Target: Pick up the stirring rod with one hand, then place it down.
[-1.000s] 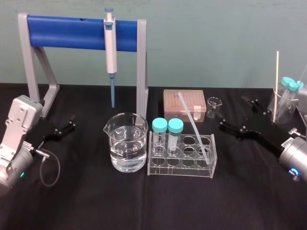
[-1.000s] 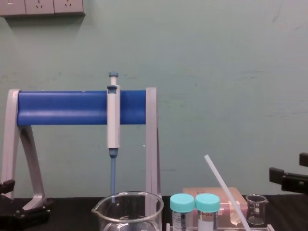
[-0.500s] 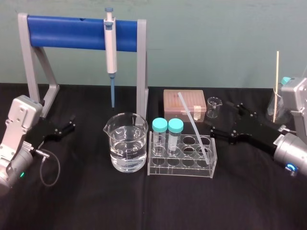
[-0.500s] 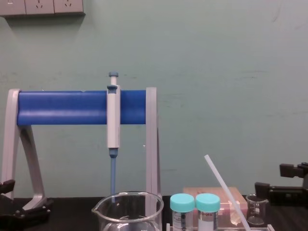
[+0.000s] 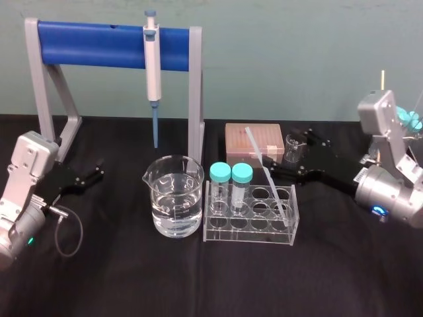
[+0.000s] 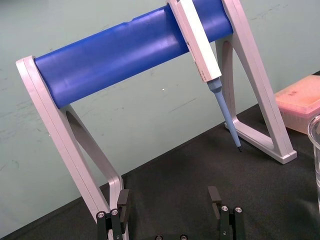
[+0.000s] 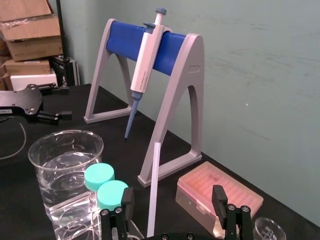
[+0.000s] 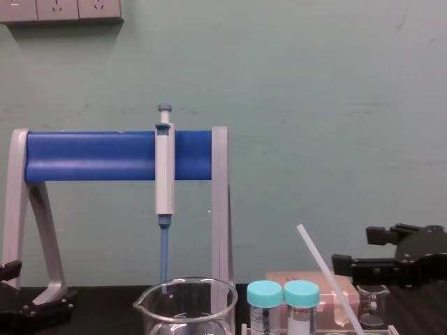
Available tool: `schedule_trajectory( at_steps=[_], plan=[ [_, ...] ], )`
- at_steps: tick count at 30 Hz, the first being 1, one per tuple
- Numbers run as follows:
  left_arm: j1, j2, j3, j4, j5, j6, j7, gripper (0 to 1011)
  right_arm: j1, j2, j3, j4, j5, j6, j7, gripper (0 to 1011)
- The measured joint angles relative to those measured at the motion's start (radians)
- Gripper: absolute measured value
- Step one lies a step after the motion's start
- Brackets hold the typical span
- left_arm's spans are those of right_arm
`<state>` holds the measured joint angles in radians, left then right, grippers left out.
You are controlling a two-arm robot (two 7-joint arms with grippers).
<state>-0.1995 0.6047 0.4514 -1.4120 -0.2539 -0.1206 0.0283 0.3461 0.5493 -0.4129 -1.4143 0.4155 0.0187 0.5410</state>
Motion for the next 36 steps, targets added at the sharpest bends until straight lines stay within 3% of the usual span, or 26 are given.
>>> schedule_trajectory(
  at_steps=[14,36],
  plan=[
    [0.000,0.000,0.000,0.000,0.000,0.000,0.000,1000,0.105,-0.068,-0.050,0.109,-0.057,0.000,0.037,1003],
    [0.000,0.000,0.000,0.000,0.000,0.000,0.000,1000,0.173,-0.120,-0.069,0.207,-0.079,-0.012,0.058,1003]
  ],
)
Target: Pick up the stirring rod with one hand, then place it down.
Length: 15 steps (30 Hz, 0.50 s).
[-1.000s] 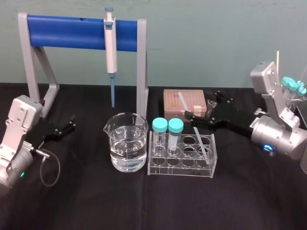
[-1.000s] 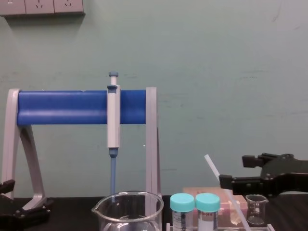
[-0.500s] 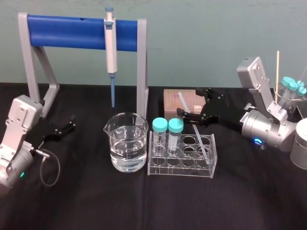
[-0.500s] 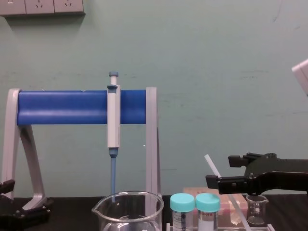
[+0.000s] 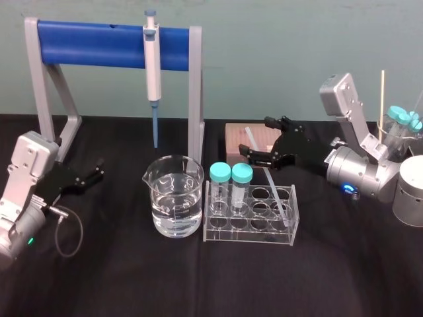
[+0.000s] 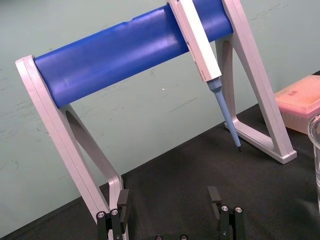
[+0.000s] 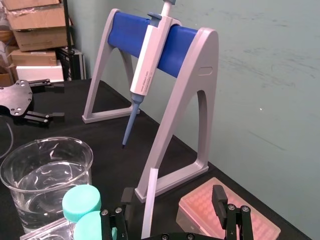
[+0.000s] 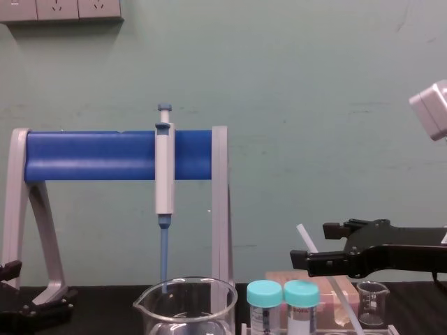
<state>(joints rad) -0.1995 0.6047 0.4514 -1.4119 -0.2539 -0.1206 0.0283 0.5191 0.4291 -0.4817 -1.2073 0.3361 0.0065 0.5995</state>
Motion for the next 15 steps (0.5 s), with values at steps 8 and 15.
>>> schedule_trajectory(
  at_steps=[8,15],
  plan=[
    [0.000,0.000,0.000,0.000,0.000,0.000,0.000,1001,0.005,-0.005,-0.004,0.006,-0.002,0.002,0.004,1003],
    [0.000,0.000,0.000,0.000,0.000,0.000,0.000,1000,-0.002,-0.002,-0.002,-0.001,-0.002,0.011,0.003,1003]
  ],
)
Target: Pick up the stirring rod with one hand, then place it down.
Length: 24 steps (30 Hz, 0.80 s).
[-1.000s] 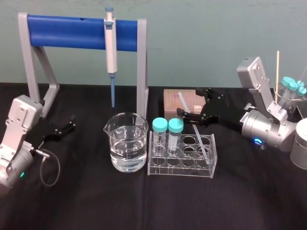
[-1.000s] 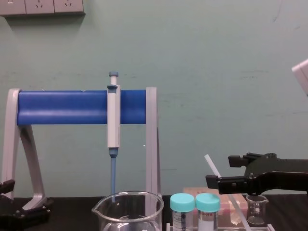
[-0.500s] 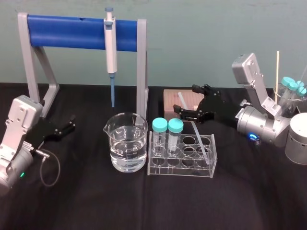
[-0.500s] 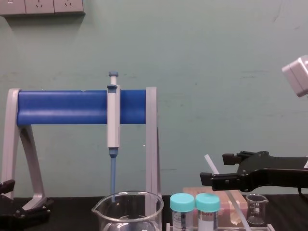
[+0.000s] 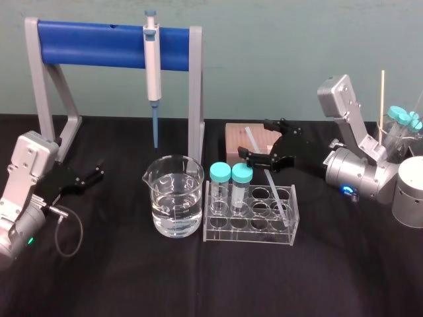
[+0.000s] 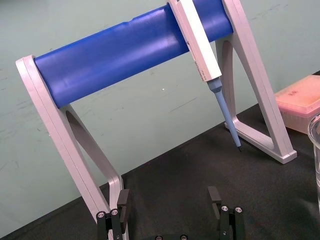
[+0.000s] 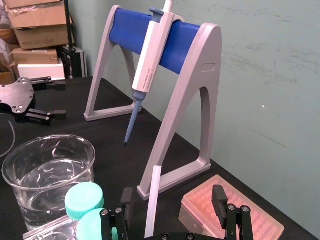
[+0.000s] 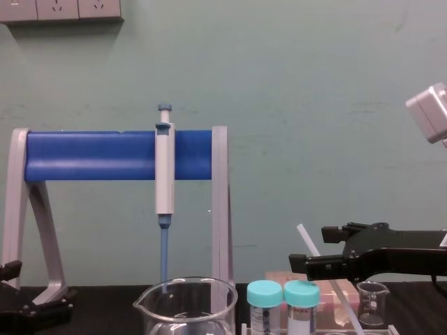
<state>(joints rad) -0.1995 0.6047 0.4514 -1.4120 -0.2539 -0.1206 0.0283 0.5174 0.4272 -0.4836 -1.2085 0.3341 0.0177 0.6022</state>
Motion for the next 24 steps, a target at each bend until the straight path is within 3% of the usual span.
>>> schedule_trajectory(
  at_steps=[19,24],
  plan=[
    [0.000,0.000,0.000,0.000,0.000,0.000,0.000,1000,-0.012,0.005,0.004,-0.016,-0.001,0.005,-0.014,1003],
    [0.000,0.000,0.000,0.000,0.000,0.000,0.000,1000,-0.011,0.005,0.004,-0.015,0.000,0.005,-0.014,893]
  ],
)
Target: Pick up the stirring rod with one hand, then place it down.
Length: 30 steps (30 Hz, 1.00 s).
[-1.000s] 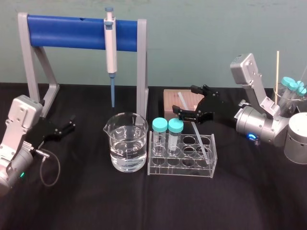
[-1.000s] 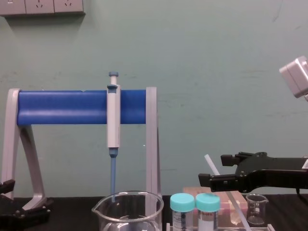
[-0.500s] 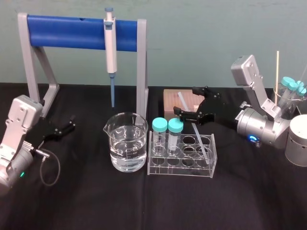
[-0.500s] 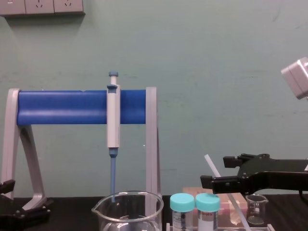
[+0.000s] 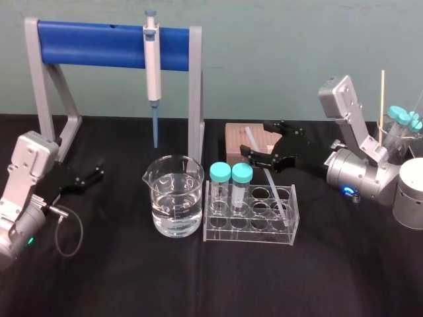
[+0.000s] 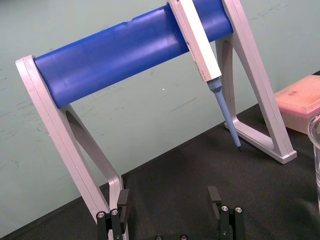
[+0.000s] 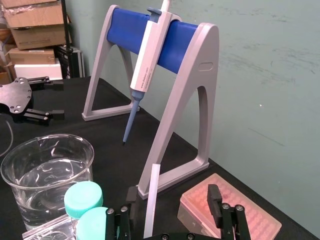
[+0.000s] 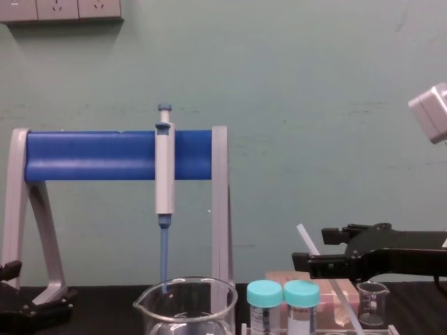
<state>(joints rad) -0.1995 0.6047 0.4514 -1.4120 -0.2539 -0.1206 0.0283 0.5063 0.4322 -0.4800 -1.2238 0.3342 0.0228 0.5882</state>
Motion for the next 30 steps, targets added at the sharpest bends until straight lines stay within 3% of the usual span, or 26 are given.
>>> schedule_trajectory(
  at_steps=[3,14,25,30],
  plan=[
    [0.000,0.000,0.000,0.000,0.000,0.000,0.000,1000,0.000,0.000,0.000,0.000,0.000,0.000,0.000,843],
    [0.000,0.000,0.000,0.000,0.000,0.000,0.000,1000,0.001,0.000,0.000,0.002,0.002,0.000,0.001,518],
    [0.000,0.000,0.000,0.000,0.000,0.000,0.000,1000,0.001,0.000,0.000,0.002,0.001,0.000,0.002,123],
    [0.000,0.000,0.000,0.000,0.000,0.000,0.000,1001,0.001,0.000,0.000,0.002,0.001,0.000,0.003,80]
  ],
)
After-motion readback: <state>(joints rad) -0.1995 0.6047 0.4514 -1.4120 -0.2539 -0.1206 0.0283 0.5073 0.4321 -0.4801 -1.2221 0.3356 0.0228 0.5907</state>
